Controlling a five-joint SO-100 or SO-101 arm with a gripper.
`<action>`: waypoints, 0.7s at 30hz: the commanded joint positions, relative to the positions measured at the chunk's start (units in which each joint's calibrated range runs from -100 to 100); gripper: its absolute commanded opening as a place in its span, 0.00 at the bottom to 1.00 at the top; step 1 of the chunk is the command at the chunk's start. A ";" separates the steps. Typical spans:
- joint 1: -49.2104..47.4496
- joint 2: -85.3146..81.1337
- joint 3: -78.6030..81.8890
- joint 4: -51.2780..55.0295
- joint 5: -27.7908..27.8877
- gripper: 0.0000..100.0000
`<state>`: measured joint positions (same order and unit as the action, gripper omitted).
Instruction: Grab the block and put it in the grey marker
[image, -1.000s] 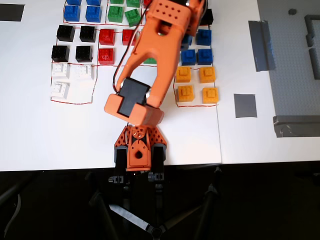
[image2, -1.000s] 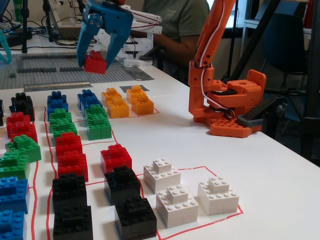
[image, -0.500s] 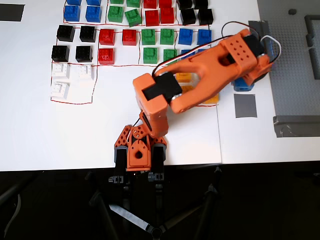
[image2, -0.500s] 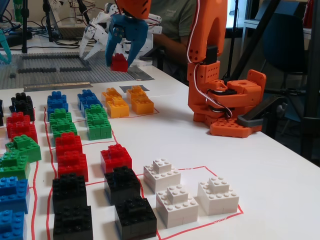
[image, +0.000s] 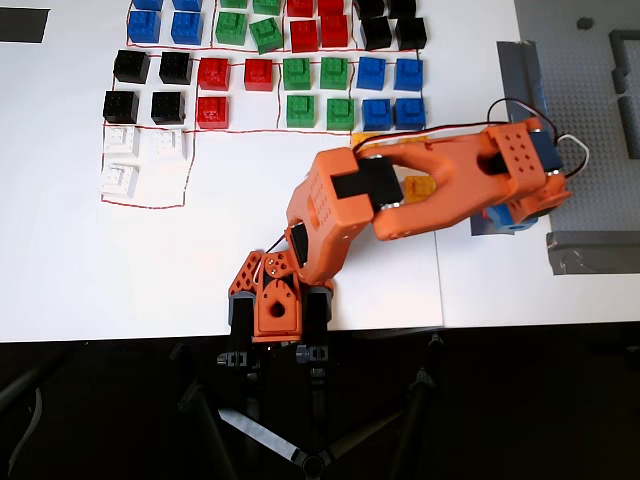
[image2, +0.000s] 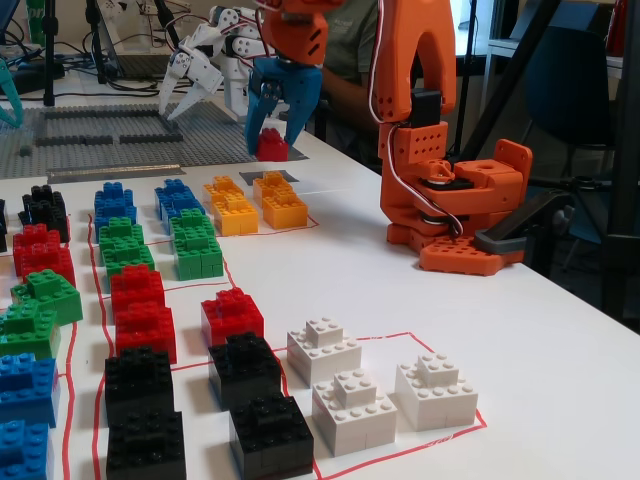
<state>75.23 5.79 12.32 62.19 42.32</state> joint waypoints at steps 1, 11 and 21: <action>0.97 -4.24 -3.65 -1.36 0.59 0.00; -0.27 -0.87 -2.38 -3.32 -0.15 0.00; 1.06 4.66 -4.01 -5.61 0.24 0.00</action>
<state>74.97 13.45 12.41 57.71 42.32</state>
